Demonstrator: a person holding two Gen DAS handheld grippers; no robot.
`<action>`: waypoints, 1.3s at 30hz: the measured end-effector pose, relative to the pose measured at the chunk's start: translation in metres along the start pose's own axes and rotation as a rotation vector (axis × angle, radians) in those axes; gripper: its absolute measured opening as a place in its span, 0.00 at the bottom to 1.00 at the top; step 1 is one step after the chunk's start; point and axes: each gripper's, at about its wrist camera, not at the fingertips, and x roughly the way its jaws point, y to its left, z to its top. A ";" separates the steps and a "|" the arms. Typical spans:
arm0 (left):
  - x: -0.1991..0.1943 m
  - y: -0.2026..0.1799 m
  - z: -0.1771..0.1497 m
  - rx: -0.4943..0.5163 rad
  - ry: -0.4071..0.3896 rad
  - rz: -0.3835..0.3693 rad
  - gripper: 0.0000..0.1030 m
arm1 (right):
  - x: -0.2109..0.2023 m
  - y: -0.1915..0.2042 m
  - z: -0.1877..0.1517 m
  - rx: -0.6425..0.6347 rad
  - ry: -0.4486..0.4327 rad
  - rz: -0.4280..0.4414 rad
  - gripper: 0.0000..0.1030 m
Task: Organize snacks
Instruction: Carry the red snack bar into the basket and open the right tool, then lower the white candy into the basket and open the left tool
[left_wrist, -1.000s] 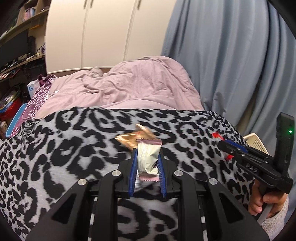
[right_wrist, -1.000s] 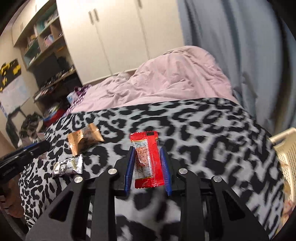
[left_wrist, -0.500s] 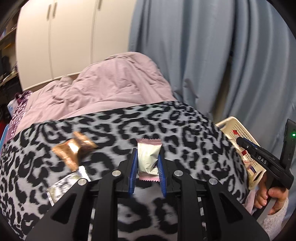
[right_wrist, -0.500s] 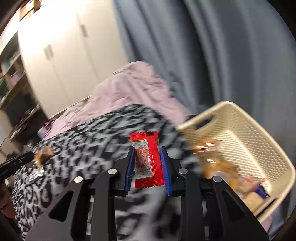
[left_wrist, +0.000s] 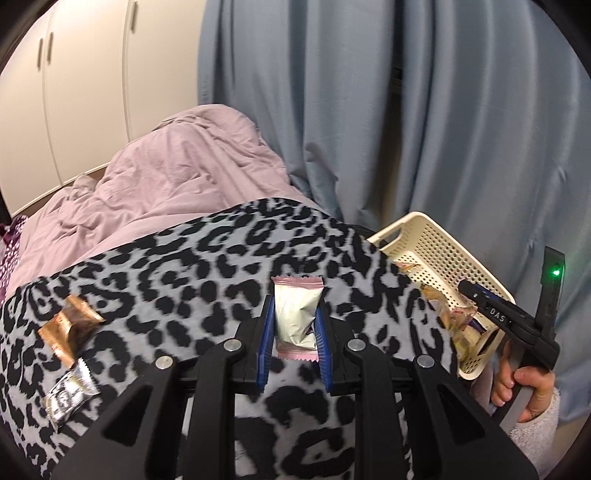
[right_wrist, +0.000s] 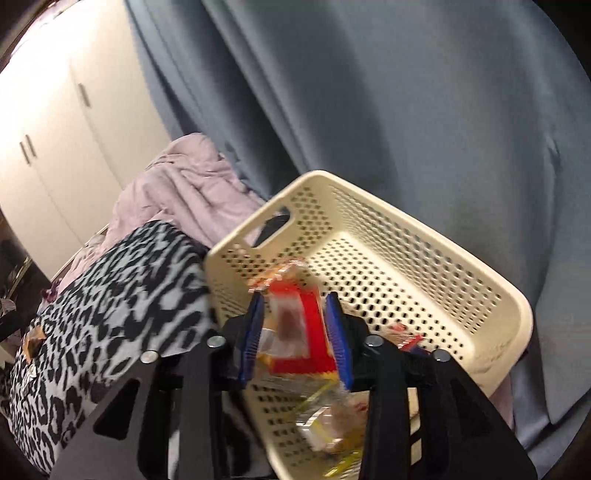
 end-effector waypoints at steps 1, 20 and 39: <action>0.003 -0.006 0.001 0.010 0.003 -0.006 0.20 | 0.000 -0.005 -0.001 0.009 0.000 -0.004 0.41; 0.075 -0.130 0.024 0.172 0.089 -0.215 0.20 | -0.020 -0.037 -0.032 -0.011 -0.050 -0.091 0.45; 0.145 -0.193 0.032 0.205 0.150 -0.258 0.88 | -0.021 -0.044 -0.040 0.011 -0.058 -0.051 0.65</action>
